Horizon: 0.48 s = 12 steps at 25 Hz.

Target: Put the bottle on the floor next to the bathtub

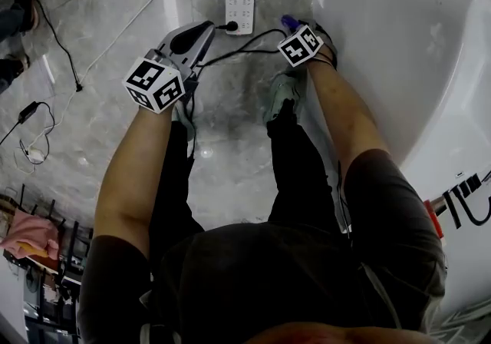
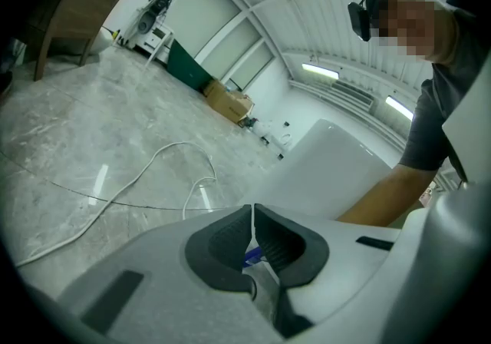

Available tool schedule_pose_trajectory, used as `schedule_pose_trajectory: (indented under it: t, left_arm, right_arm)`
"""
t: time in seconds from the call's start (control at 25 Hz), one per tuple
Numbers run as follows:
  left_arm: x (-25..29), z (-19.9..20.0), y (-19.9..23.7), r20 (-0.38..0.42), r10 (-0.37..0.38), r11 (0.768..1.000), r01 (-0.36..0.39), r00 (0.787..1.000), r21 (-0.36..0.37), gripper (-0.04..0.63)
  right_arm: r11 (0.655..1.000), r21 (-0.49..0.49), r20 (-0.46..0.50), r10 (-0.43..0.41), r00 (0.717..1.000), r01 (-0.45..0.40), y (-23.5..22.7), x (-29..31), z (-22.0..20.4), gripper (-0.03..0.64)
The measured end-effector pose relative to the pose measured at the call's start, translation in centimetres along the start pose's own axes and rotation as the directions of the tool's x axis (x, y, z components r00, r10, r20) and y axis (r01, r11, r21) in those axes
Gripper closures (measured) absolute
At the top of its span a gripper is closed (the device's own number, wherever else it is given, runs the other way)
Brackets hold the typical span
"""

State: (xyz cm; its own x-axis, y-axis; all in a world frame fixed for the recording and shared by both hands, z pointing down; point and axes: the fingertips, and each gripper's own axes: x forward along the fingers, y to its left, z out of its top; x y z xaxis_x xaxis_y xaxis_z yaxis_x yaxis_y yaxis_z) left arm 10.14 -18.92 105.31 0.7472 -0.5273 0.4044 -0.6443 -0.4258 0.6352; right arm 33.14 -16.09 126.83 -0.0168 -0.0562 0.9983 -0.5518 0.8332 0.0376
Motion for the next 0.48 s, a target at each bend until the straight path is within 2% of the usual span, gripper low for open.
schedule_pose_trajectory:
  t: [0.32,0.48]
  left_arm:
    - [0.2,0.4,1.5,0.017,0.016,1.0,-0.016,1.0,-0.013,0.581]
    - [-0.1,1.2,0.7,0.018,0.009,1.0,-0.009,1.0,-0.015,0.58]
  right_arm:
    - [0.999,-0.043,-0.002,-0.011,1.0,0.011,0.6,1.1,0.5,0.471]
    - [0.999,-0.035,-0.014,0.011,1.0,-0.012,0.6,-0.1,0.9,0.375]
